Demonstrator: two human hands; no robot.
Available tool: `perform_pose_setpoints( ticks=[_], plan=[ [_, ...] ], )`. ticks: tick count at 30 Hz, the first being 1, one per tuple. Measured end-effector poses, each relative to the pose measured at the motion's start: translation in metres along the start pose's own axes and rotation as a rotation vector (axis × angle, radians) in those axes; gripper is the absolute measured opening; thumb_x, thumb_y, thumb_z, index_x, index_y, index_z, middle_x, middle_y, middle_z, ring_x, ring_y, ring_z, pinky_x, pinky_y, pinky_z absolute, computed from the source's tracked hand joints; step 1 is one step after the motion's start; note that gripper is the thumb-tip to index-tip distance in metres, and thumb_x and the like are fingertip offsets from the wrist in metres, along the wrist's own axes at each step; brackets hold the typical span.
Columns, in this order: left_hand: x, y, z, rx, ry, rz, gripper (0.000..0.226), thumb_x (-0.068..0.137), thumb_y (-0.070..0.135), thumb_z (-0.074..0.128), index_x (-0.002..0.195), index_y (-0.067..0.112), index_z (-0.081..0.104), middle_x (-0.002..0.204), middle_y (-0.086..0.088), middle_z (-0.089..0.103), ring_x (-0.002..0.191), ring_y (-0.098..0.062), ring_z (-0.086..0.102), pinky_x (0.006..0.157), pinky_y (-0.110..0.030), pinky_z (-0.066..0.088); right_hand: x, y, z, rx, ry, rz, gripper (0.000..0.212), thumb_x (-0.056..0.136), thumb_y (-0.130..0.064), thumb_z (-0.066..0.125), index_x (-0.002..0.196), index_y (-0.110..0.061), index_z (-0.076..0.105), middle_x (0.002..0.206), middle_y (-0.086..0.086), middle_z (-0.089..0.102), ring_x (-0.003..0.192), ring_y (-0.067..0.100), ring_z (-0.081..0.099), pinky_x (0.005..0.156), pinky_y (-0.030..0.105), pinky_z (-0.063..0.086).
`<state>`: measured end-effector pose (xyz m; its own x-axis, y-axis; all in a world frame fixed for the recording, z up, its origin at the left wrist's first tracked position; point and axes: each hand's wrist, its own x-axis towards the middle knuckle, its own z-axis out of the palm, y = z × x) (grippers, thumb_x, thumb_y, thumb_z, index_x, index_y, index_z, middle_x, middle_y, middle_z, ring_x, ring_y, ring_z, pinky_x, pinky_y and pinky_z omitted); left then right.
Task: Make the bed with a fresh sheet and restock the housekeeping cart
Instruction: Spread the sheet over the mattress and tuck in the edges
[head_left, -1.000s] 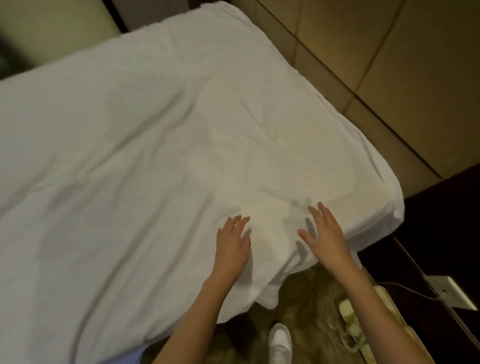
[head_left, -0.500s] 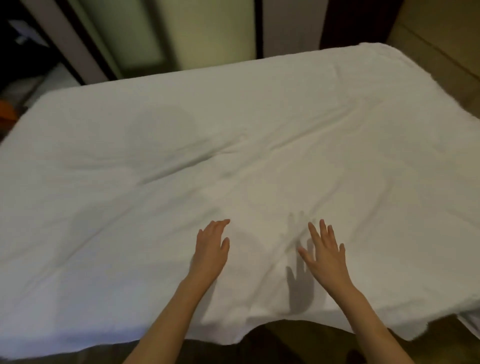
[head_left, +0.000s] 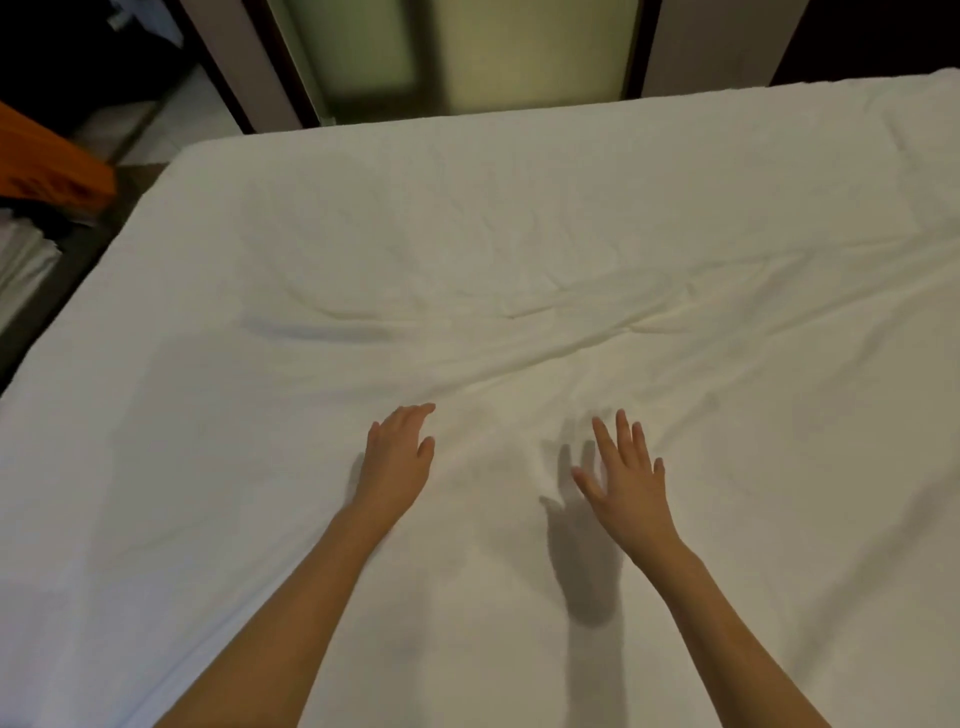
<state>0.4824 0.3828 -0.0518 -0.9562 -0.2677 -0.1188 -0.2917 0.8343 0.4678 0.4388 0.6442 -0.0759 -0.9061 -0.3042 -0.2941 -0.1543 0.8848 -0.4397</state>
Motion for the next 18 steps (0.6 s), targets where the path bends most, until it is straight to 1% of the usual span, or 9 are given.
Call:
perform_pose_setpoints(
  ticks=[2, 5, 7, 8, 11, 13, 15, 17, 18],
  plan=[
    [0.046, -0.024, -0.004, 0.02, 0.002, -0.003, 0.041, 0.098, 0.009, 0.045, 0.138, 0.01, 0.044, 0.142, -0.009, 0.045, 0.135, -0.024, 0.036, 0.114, -0.042, 0.019, 0.04, -0.018, 0.009, -0.019, 0.013, -0.019, 0.069, 0.097, -0.055, 0.028, 0.151, -0.026, -0.003, 0.158, 0.001, -0.014, 0.146, 0.022, -0.013, 0.115, 0.05, 0.005],
    [0.119, -0.061, -0.014, 0.068, 0.009, -0.02, 0.038, 0.096, 0.007, 0.047, 0.134, 0.007, 0.049, 0.14, -0.014, 0.047, 0.133, -0.028, 0.04, 0.112, -0.043, 0.024, 0.101, -0.047, 0.024, -0.055, 0.043, -0.074, 0.079, 0.081, -0.067, 0.005, 0.149, -0.028, -0.004, 0.157, -0.001, -0.015, 0.144, 0.02, -0.015, 0.115, 0.051, 0.005],
    [0.159, -0.084, -0.024, 0.088, 0.028, -0.006, 0.037, 0.094, 0.003, 0.048, 0.131, 0.005, 0.053, 0.139, -0.017, 0.048, 0.132, -0.032, 0.042, 0.11, -0.045, 0.028, 0.134, -0.071, 0.033, -0.078, 0.048, -0.121, 0.076, 0.08, -0.065, 0.005, 0.147, -0.03, -0.004, 0.154, -0.004, -0.014, 0.142, 0.017, -0.015, 0.115, 0.052, 0.004],
    [0.175, -0.095, -0.03, 0.095, 0.04, -0.004, 0.038, 0.093, 0.001, 0.048, 0.131, 0.005, 0.053, 0.139, -0.018, 0.047, 0.132, -0.032, 0.041, 0.11, -0.045, 0.028, 0.146, -0.083, 0.036, -0.11, 0.063, -0.157, 0.073, 0.083, -0.062, 0.011, 0.149, -0.03, 0.003, 0.156, -0.001, -0.006, 0.143, 0.019, -0.008, 0.114, 0.054, 0.008],
    [0.206, -0.126, -0.045, 0.174, 0.023, -0.012, 0.041, 0.096, 0.002, 0.043, 0.136, 0.011, 0.049, 0.144, -0.011, 0.044, 0.137, -0.027, 0.035, 0.112, -0.042, 0.021, 0.179, -0.125, 0.046, -0.219, 0.042, -0.238, 0.062, 0.089, -0.051, 0.029, 0.145, -0.025, 0.033, 0.151, 0.011, 0.034, 0.138, 0.03, 0.031, 0.102, 0.062, 0.029],
    [0.218, -0.148, -0.053, 0.238, -0.03, -0.014, 0.041, 0.097, 0.006, 0.041, 0.137, 0.015, 0.048, 0.144, -0.006, 0.044, 0.138, -0.024, 0.032, 0.114, -0.044, 0.015, 0.195, -0.149, 0.057, -0.23, 0.014, -0.252, 0.059, 0.089, -0.051, 0.03, 0.142, -0.025, 0.039, 0.148, 0.011, 0.039, 0.135, 0.031, 0.037, 0.1, 0.064, 0.031],
    [0.227, -0.171, -0.061, 0.309, -0.108, -0.013, 0.038, 0.1, 0.013, 0.039, 0.136, 0.019, 0.049, 0.14, -0.002, 0.047, 0.138, -0.021, 0.031, 0.115, -0.045, 0.008, 0.207, -0.17, 0.07, -0.206, -0.014, -0.259, 0.062, 0.09, -0.054, 0.022, 0.147, -0.028, 0.027, 0.155, 0.008, 0.024, 0.142, 0.028, 0.022, 0.106, 0.064, 0.022],
    [0.235, -0.193, -0.068, 0.367, -0.168, -0.001, 0.033, 0.102, 0.024, 0.036, 0.132, 0.024, 0.05, 0.135, 0.002, 0.05, 0.136, -0.016, 0.033, 0.115, -0.046, 0.004, 0.215, -0.188, 0.086, -0.191, -0.046, -0.255, 0.067, 0.086, -0.06, 0.005, 0.148, -0.035, 0.006, 0.158, 0.001, -0.001, 0.145, 0.023, -0.003, 0.111, 0.061, 0.004],
    [0.238, -0.205, -0.073, 0.373, -0.176, 0.01, 0.033, 0.103, 0.028, 0.034, 0.13, 0.025, 0.051, 0.132, 0.003, 0.051, 0.134, -0.015, 0.035, 0.115, -0.047, 0.003, 0.216, -0.197, 0.094, -0.19, -0.065, -0.242, 0.071, 0.082, -0.062, -0.002, 0.148, -0.036, 0.001, 0.158, -0.001, -0.008, 0.145, 0.023, -0.01, 0.111, 0.06, -0.001]
  ],
)
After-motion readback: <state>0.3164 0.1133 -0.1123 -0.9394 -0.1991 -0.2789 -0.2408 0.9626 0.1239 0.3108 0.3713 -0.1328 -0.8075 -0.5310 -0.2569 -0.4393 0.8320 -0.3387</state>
